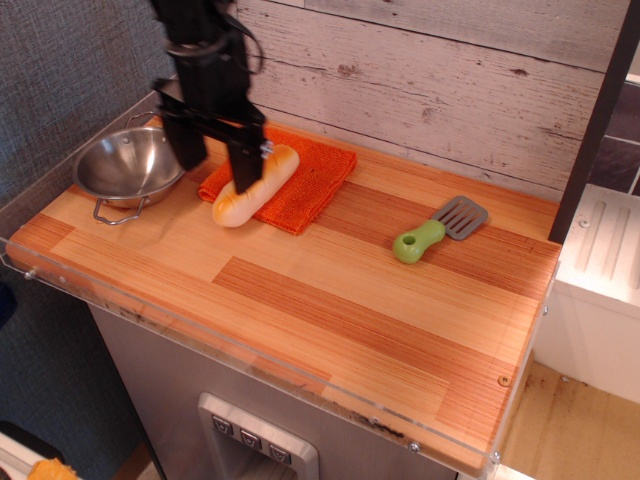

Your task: Pick the orange hot dog and put it on right side of orange blanket

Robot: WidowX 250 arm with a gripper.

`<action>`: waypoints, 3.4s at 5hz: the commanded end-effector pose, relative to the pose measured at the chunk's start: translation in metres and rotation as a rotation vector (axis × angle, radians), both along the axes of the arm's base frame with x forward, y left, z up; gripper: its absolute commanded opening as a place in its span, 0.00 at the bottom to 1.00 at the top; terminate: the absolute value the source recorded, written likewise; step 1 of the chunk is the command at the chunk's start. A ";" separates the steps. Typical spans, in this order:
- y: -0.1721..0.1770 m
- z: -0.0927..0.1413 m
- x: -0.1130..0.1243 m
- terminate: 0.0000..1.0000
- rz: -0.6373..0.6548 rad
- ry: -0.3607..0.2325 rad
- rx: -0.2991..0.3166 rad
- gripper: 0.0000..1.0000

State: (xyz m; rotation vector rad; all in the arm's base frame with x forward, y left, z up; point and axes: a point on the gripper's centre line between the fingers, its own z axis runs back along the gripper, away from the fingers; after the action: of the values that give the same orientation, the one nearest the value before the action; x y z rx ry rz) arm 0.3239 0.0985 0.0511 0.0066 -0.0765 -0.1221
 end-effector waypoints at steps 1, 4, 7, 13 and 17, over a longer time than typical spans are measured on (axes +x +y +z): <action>-0.003 -0.003 0.023 0.00 0.009 -0.031 0.029 1.00; -0.005 -0.010 0.028 0.00 0.008 -0.013 0.037 0.00; -0.059 0.017 0.041 0.00 -0.113 -0.081 -0.039 0.00; -0.113 -0.009 0.042 0.00 0.018 0.005 -0.010 1.00; -0.074 0.075 -0.014 0.00 0.022 -0.046 -0.054 1.00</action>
State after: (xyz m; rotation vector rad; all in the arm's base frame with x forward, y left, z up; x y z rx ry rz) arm 0.3100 0.0221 0.1102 -0.0483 -0.0732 -0.0979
